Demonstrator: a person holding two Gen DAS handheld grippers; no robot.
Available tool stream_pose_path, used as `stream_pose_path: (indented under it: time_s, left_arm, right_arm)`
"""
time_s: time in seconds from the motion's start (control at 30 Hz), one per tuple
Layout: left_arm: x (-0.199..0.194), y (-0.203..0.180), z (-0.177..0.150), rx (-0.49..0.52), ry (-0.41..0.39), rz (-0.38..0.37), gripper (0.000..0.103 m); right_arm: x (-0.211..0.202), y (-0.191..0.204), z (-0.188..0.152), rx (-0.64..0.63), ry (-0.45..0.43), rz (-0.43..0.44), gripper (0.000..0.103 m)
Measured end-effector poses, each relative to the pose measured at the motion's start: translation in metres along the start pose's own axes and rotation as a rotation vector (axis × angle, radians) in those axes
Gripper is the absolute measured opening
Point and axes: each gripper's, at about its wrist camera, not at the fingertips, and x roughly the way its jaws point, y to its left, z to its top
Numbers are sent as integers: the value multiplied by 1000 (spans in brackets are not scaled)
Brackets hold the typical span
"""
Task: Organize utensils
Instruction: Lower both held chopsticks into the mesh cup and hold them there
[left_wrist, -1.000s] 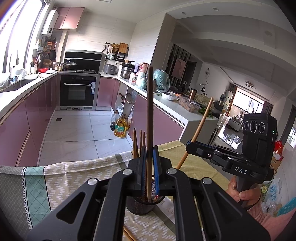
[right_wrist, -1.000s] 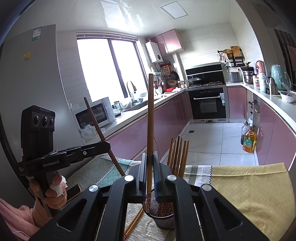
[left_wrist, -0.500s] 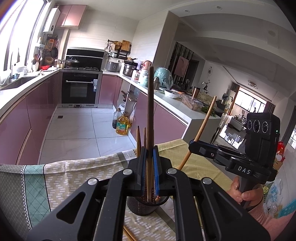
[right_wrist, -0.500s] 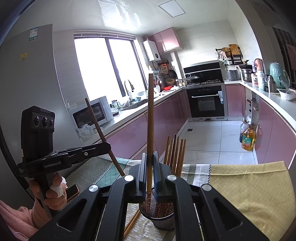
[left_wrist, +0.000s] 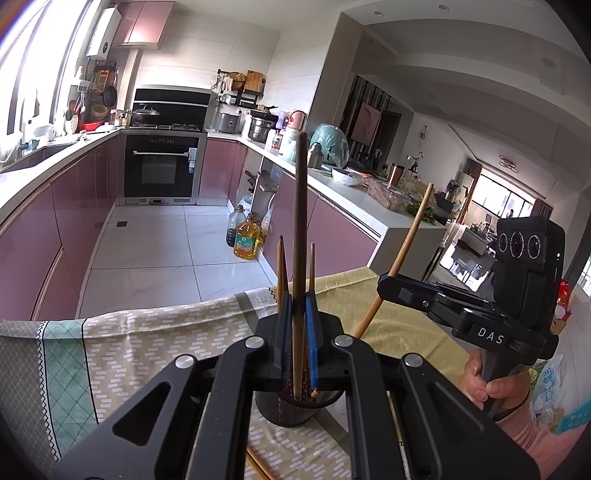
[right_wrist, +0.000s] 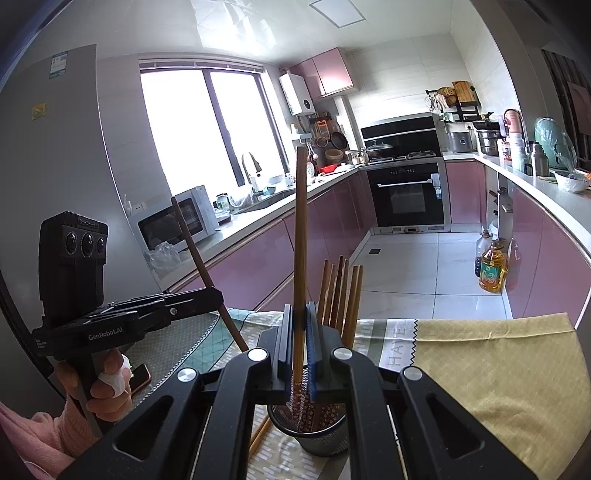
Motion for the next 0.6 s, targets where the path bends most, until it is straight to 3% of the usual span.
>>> stream_pose_path:
  time_s: [0.6]
  left_arm:
    - [18,-5,-4,10,56,20,8]
  right_arm:
    - [16,-8,-8,13,35,-21,6]
